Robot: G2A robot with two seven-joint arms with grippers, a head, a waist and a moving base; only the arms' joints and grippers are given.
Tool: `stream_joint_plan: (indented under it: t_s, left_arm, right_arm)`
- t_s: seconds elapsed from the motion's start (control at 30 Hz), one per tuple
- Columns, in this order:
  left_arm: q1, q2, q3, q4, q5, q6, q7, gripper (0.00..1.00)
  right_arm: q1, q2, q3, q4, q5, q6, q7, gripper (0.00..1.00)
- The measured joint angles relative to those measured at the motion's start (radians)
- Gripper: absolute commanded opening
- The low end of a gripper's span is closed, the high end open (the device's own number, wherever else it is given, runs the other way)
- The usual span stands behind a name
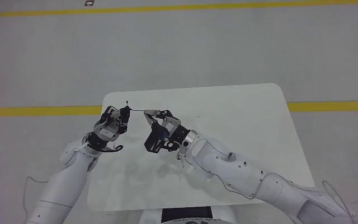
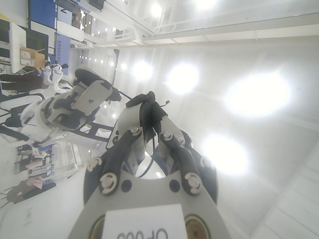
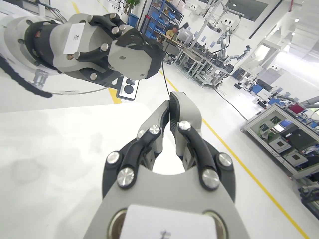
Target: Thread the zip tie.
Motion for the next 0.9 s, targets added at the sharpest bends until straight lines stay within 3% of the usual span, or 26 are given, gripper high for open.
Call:
stream_joint_plan:
  t_s: [0.9]
  left_arm:
    - [0.0, 0.0, 0.0, 0.0, 0.0, 0.0, 0.0, 0.0]
  right_arm:
    - [-0.016, -0.006, 0.013, 0.016, 0.0, -0.01, 0.002, 0.0]
